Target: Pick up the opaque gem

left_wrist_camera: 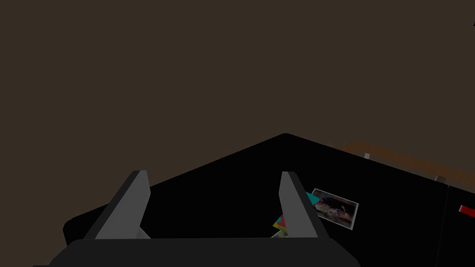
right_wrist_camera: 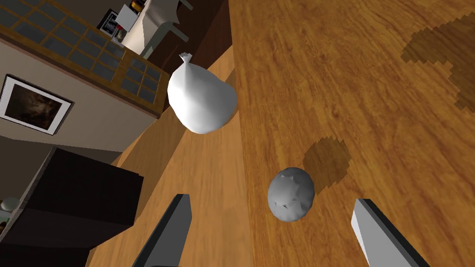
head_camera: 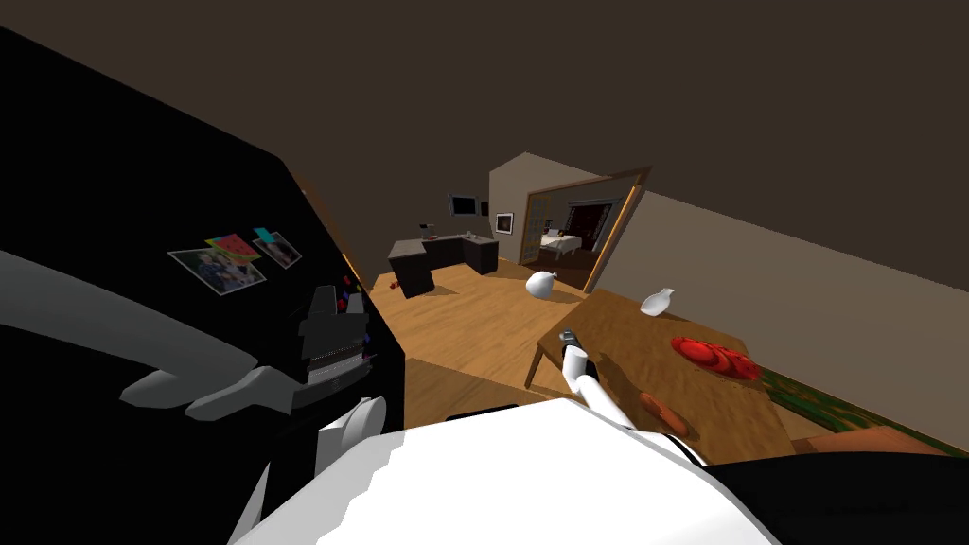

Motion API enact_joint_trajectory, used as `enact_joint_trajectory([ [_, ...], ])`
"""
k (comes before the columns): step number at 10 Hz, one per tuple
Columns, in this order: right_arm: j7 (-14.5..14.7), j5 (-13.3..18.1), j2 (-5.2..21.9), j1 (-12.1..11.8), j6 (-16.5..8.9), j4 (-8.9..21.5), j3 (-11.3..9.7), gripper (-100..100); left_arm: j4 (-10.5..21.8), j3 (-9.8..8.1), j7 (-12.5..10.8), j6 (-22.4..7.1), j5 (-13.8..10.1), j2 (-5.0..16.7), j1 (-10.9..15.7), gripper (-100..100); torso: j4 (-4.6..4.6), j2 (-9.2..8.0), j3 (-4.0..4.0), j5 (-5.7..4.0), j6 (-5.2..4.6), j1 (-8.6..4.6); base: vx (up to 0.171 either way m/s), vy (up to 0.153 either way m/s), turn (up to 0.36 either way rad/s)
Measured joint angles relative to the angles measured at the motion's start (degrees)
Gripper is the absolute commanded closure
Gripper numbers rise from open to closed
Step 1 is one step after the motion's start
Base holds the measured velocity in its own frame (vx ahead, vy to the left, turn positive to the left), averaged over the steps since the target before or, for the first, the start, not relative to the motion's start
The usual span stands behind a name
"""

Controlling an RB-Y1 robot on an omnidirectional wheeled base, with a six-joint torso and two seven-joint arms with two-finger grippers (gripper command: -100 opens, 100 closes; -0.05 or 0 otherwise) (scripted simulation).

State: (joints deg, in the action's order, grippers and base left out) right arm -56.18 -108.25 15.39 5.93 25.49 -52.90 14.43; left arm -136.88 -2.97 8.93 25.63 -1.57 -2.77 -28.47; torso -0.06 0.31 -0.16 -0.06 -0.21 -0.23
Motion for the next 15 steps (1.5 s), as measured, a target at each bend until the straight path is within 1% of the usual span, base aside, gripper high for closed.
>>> enact_joint_trajectory([
  [2, 0.9, -3.6, -0.1, 0.9, 0.1, -0.3, -0.5, -100, 0.0, 0.0, 0.0, 0.0, 0.0, 0.0, 0.0, 0, -0.02, 0.08, -0.05, -0.01, 0.01, -0.04, -0.031, -0.002, 0.001],
  [3, 2.3, -5.9, -0.5, 1.2, 0.5, -1.1, -0.8, -100, 0.0, 0.0, 0.0, 0.0, 0.0, 0.0, 0.0, 0, -0.02, 0.11, -0.06, -0.02, 0.01, -0.06, -0.016, -0.014, -0.02],
  [4, 3.0, -7.7, -0.5, 2.2, 0.5, -0.7, -1.1, -100, 0.0, 0.0, 0.0, 0.0, 0.0, 0.0, 0.0, 0, -0.03, 0.16, -0.09, -0.02, 0.0, -0.1, -0.002, -0.014, -0.007],
  [5, 3.2, -8.9, -0.6, 2.5, 0.5, -0.7, -1.2, -100, 0.0, 0.0, 0.0, 0.0, 0.0, 0.0, 0.0, 0, -0.04, 0.19, -0.11, -0.03, 0.0, -0.11, 0.006, -0.018, -0.03],
  [6, 4.2, -11.0, -1.0, 2.4, 0.7, -1.7, -1.4, -100, 0.0, 0.0, 0.0, 0.0, 0.0, 0.0, 0.0, 0, -0.05, 0.23, -0.13, -0.03, 0.0, -0.12, 0.016, -0.026, -0.046],
  [7, 4.8, -12.5, -1.5, 3.2, 1.0, -1.5, -1.7, -100, 0.0, -0.01, 0.0, 0.0, 0.0, 0.0, 0.0, 0, -0.06, 0.28, -0.16, -0.03, 0.01, -0.14, 0.034, -0.045, -0.052],
  [8, 5.7, -14.4, -1.8, 3.5, 1.0, -1.9, -2.0, -100, 0.0, -0.01, 0.0, 0.0, 0.0, 0.0, 0.0, 0, -0.07, 0.33, -0.19, -0.04, -0.01, -0.21, 0.044, -0.051, -0.086],
  [9, 6.2, -15.5, -2.4, 4.1, 1.2, -1.9, -2.2, -100, 0.0, -0.01, 0.0, 0.0, 0.0, 0.0, 0.0, 0, -0.08, 0.38, -0.22, -0.05, 0.0, -0.23, 0.03, -0.035, -0.018],
  [10, 6.5, -16.5, -2.7, 4.2, 1.2, -2.0, -2.3, -100, 0.0, -0.01, 0.0, 0.0, 0.0, 0.0, 0.0, 0, -0.08, 0.34, -0.2, -0.05, 0.0, -0.2, 0.026, -0.039, -0.049],
  [11, 7.5, -18.3, -3.1, 4.0, 1.4, -2.9, -2.6, -100, 0.0, -0.01, 0.0, 0.0, 0.0, 0.0, 0.0, 0, -0.08, 0.33, -0.19, -0.05, -0.01, -0.2, 0.05, -0.059, -0.095],
  [12, 9.2, -20.6, -3.6, 4.1, 1.8, -3.9, -2.9, -100, 0.0, -0.01, 0.0, 0.0, 0.0, 0.0, 0.0, 0, -0.08, 0.39, -0.22, -0.06, -0.01, -0.26, 0.069, -0.075, -0.102],
  [14, 10.7, -23.7, -4.9, 4.8, 2.1, -3.9, -3.2, -100, 0.0, -0.01, 0.0, 0.0, 0.0, 0.0, 0.0, 0, -0.12, 0.52, -0.3, -0.07, -0.01, -0.33, 0.086, -0.073, -0.08],
  [15, 12.0, -25.7, -5.9, 4.1, 2.5, -5.4, -3.6, -100, 0.0, -0.01, 0.0, 0.0, 0.0, 0.0, 0.0, 0, -0.12, 0.53, -0.31, -0.08, -0.01, -0.34, 0.081, -0.077, -0.097],
])
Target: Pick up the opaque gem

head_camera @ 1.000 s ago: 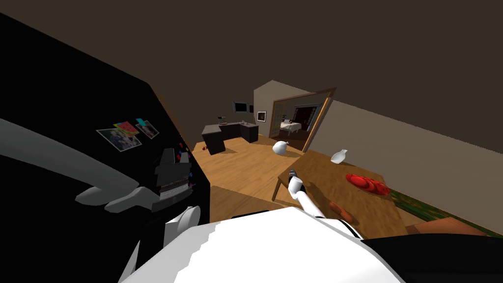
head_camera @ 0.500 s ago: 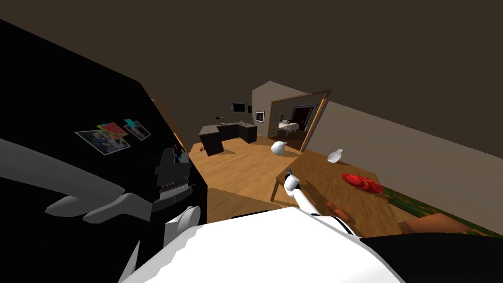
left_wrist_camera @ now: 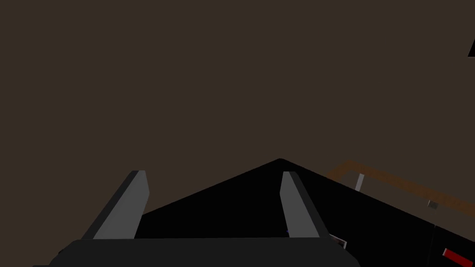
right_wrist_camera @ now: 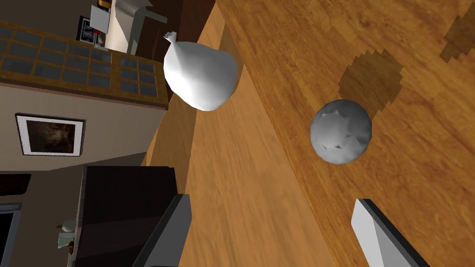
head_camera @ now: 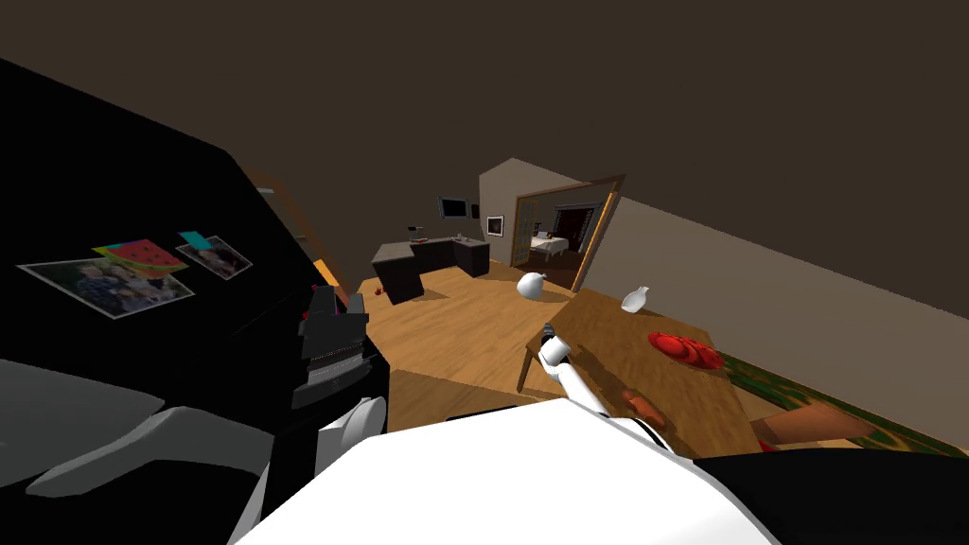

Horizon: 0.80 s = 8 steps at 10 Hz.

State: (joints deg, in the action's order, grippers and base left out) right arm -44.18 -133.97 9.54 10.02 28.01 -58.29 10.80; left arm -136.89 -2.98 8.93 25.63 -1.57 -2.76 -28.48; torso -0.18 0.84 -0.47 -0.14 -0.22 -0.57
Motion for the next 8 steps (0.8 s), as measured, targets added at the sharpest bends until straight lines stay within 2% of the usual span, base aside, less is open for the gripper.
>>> enact_joint_trajectory([
  [4, 3.1, -5.3, -2.7, -0.3, 0.9, -0.6, -0.6, -100, 0.0, 0.0, 0.0, 0.0, 0.0, 0.0, 0.0, 0, 0.0, 0.0, 0.0, -0.01, 0.0, -0.05, 0.085, -0.091, -0.089],
  [5, 4.6, -7.9, -3.1, -1.2, 1.2, -1.0, -0.8, -100, 0.0, 0.0, 0.0, 0.0, 0.0, 0.0, 0.0, 0, -0.01, 0.0, 0.0, -0.02, -0.02, -0.12, 0.12, -0.103, -0.081],
  [6, 5.5, -9.0, -4.1, -2.0, 1.6, -1.2, -1.0, -100, 0.0, 0.0, 0.0, 0.0, 0.0, 0.0, 0.0, 0, -0.02, 0.08, -0.04, -0.03, 0.01, -0.12, 0.086, -0.092, -0.022],
  [8, 5.2, -9.1, -5.2, -1.8, 1.8, 1.2, -0.7, -100, 0.0, 0.0, 0.0, 0.0, 0.0, 0.0, 0.0, 0, 0.01, -0.09, 0.05, -0.02, 0.01, -0.05, 0.037, -0.053, -0.009],
])
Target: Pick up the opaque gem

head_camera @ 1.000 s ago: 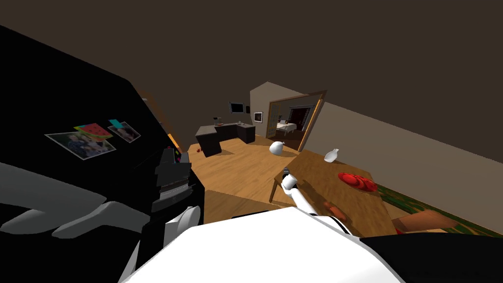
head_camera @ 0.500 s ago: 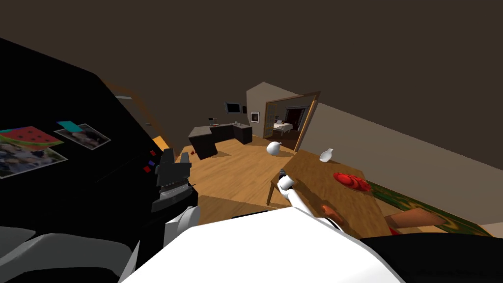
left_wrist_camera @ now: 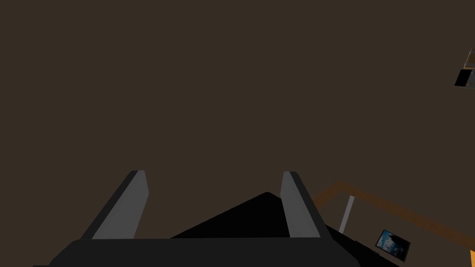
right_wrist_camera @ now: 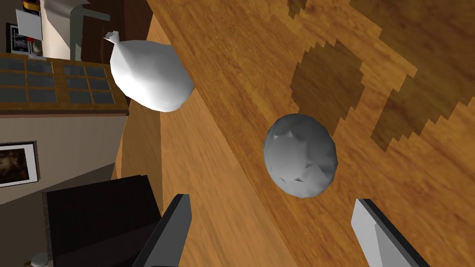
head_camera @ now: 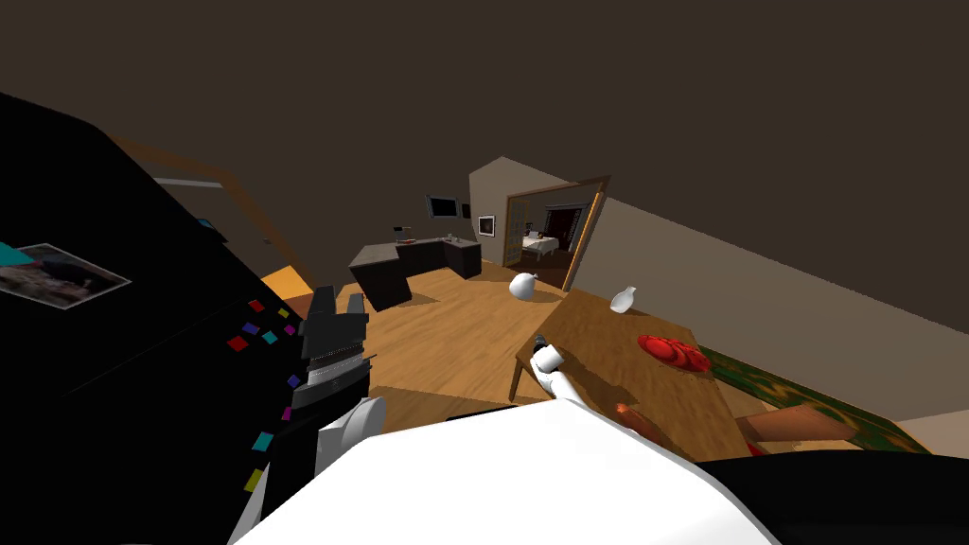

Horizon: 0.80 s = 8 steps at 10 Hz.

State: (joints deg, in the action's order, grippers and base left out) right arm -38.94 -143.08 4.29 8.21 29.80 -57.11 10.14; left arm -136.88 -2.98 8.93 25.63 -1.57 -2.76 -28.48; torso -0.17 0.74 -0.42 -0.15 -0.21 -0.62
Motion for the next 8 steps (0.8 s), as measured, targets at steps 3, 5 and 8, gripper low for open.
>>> enact_joint_trajectory([
  [3, -0.4, 0.6, 0.0, -0.4, -0.8, 0.3, 0.2, -100, 0.0, 0.01, 0.0, 0.0, 0.0, 0.0, 0.0, 0, 0.04, -0.11, 0.08, 0.06, 0.0, 0.27, 0.044, -0.004, -0.026],
  [5, -1.0, 1.8, -0.1, -1.2, -2.7, 0.5, 0.6, -100, 0.0, 0.01, 0.0, 0.0, 0.0, 0.0, 0.0, 0, 0.0, 0.03, -0.01, 0.07, 0.01, 0.33, 0.056, 0.007, -0.018],
  [8, -1.1, 1.8, -0.1, -1.3, -2.8, 0.6, 0.6, 100, 0.0, 0.01, 0.0, 0.0, 0.0, 0.0, 0.0, 0, 0.1, -0.22, 0.15, 0.1, 0.05, 0.34, 0.002, -0.001, 0.002],
])
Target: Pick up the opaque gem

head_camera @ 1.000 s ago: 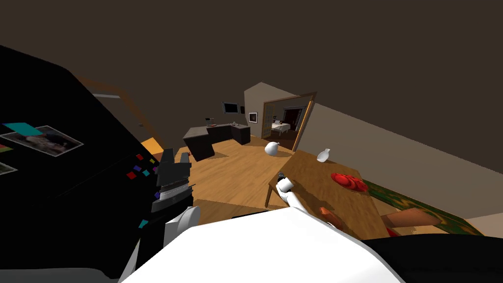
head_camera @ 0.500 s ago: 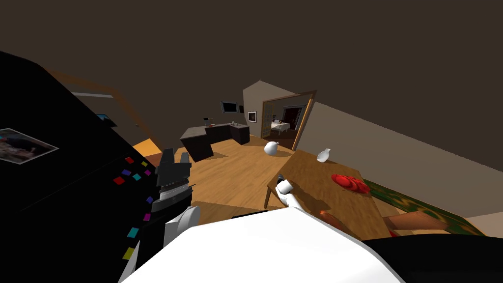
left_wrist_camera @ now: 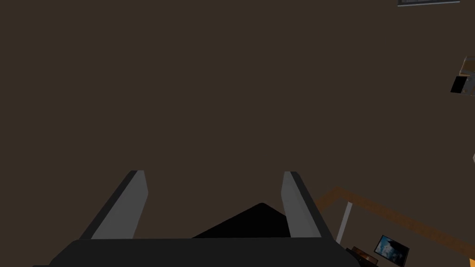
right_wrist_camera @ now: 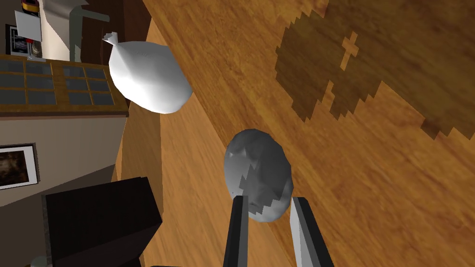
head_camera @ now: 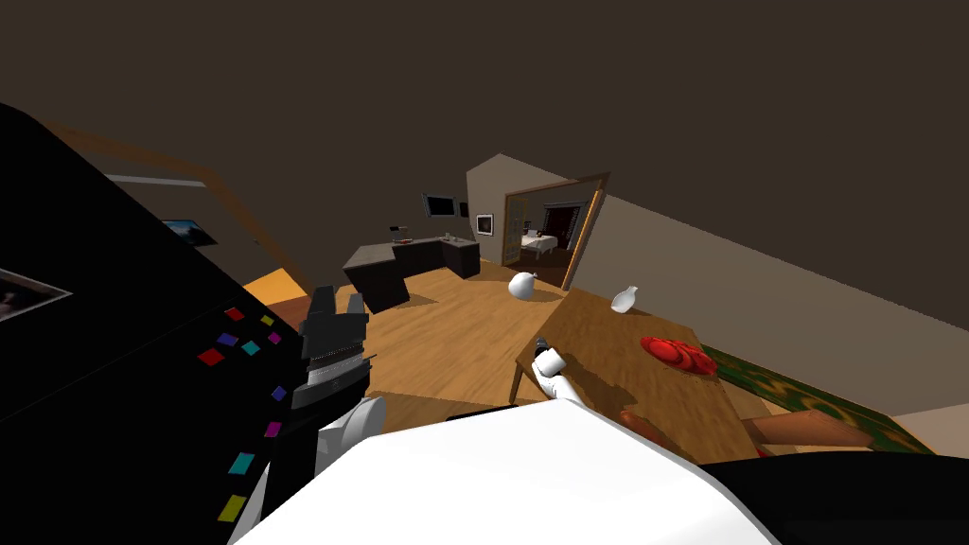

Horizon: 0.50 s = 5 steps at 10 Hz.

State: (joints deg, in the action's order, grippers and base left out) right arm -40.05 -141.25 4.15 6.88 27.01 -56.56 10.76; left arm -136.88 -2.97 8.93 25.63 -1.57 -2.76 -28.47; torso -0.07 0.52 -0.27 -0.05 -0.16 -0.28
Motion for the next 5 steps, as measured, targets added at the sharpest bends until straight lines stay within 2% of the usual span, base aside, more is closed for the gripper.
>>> enact_joint_trajectory([
  [2, 0.0, 0.0, 0.0, 0.1, -0.1, -0.1, 0.0, 100, 0.0, 0.0, 0.0, 0.0, 0.0, 0.0, 0.0, 0, -0.06, -0.02, -0.02, -0.03, -0.04, -0.02, 0.0, 0.0, 0.0],
  [3, 0.0, 0.0, 0.0, 0.1, -0.1, -0.1, 0.0, 0, 0.0, 0.0, 0.0, 0.0, 0.0, 0.0, 0.0, 0, -0.06, -0.02, -0.02, -0.03, -0.04, -0.03, 0.0, 0.0, 0.0],
  [4, 0.0, 0.0, 0.0, 0.1, -0.1, -0.1, 0.0, 100, 0.0, 0.0, 0.0, 0.0, 0.0, 0.0, 0.0, 0, -0.06, -0.02, -0.02, -0.03, -0.04, -0.03, -0.066, -0.008, 0.053],
  [5, 0.3, -0.7, 0.1, 0.5, 0.7, -0.3, -0.2, 100, 0.0, 0.0, 0.0, 0.0, 0.0, 0.0, 0.0, 0, -0.04, -0.2, 0.07, -0.04, -0.02, -0.04, -0.092, -0.003, 0.058],
])
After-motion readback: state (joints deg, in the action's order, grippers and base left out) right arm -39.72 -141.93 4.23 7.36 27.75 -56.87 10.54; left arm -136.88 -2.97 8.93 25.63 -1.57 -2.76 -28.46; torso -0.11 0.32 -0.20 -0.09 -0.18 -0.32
